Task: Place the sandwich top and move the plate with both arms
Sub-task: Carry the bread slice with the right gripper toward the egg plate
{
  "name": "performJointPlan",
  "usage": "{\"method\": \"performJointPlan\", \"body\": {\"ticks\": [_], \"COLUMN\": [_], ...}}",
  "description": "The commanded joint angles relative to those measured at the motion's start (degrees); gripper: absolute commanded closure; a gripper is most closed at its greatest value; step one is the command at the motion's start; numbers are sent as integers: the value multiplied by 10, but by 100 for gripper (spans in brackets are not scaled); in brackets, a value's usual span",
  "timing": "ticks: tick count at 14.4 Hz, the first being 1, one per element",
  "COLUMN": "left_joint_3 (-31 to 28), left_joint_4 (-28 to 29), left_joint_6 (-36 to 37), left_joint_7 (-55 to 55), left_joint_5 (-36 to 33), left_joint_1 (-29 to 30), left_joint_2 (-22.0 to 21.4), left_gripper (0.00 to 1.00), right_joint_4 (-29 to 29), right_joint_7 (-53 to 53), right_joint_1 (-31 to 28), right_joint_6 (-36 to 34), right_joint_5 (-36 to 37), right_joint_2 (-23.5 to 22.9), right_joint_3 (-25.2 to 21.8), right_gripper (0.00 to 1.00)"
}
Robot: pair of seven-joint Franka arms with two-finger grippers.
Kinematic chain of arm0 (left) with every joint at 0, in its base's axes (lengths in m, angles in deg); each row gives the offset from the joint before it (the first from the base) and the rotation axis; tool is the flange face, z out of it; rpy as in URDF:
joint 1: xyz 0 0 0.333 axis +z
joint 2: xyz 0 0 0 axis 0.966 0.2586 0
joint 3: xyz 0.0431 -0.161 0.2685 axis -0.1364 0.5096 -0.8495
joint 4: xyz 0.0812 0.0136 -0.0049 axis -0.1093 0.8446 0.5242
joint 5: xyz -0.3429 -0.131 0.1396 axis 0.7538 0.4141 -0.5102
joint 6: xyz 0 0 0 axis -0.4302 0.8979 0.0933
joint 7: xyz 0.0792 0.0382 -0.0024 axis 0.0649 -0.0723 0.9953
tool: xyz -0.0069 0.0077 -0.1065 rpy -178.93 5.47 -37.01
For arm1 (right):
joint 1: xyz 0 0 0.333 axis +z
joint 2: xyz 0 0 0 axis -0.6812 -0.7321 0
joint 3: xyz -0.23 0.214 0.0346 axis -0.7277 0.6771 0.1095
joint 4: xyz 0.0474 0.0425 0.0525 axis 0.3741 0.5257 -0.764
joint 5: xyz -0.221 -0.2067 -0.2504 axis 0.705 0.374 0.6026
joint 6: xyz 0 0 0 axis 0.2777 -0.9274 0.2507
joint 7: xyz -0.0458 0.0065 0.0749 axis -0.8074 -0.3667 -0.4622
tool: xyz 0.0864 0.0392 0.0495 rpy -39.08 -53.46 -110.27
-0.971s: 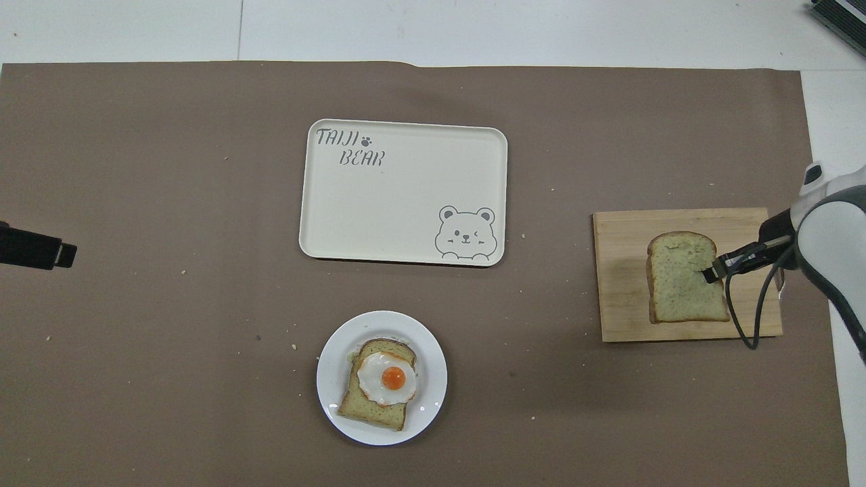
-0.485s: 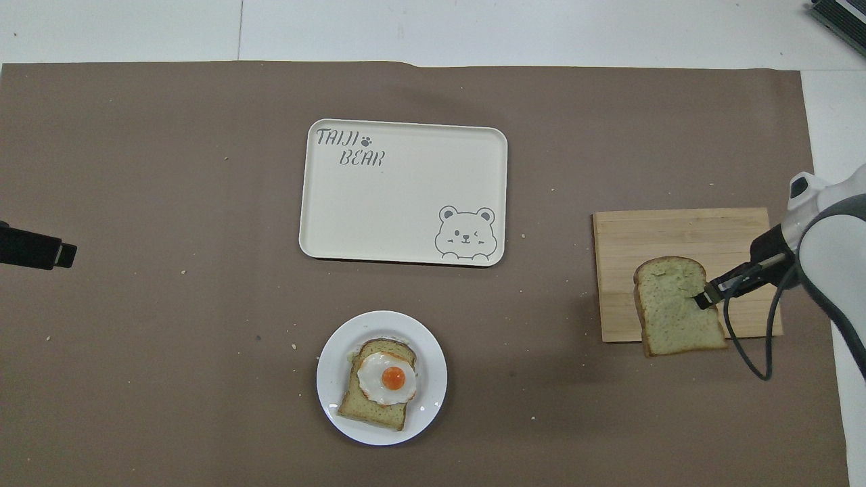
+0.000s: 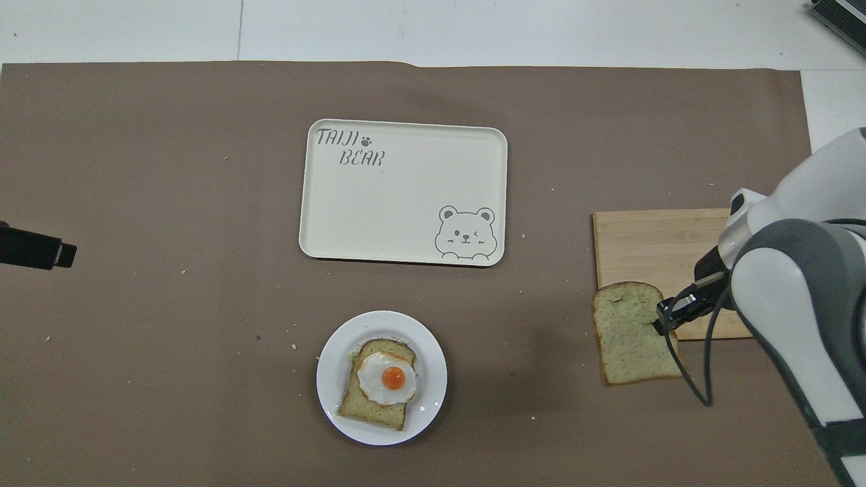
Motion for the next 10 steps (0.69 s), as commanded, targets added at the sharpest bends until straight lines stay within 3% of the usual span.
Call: {"method": "performJointPlan", "body": {"ticks": [1,6,10], "left_joint_3": [-6,-6,-6], "left_joint_4": [18,28,28], "left_joint_6": [0,0,0], "left_joint_7": [8,8,8], "left_joint_5": [4,4,4], "left_joint_1": [-9,-9,-9], "left_joint_2": [-15,-23,-23], "left_gripper": [0,0,0], "right_joint_4": [17,17,38], "right_joint_7": [-74,-184,-323], "right_joint_1": [47,119,198], "right_joint_6": [2,58,196], "right_joint_5": [-6,-8,-80], "right_joint_2": [21,22,12], "right_joint_3": [1,2,2], "right_gripper": [100,100,100]}}
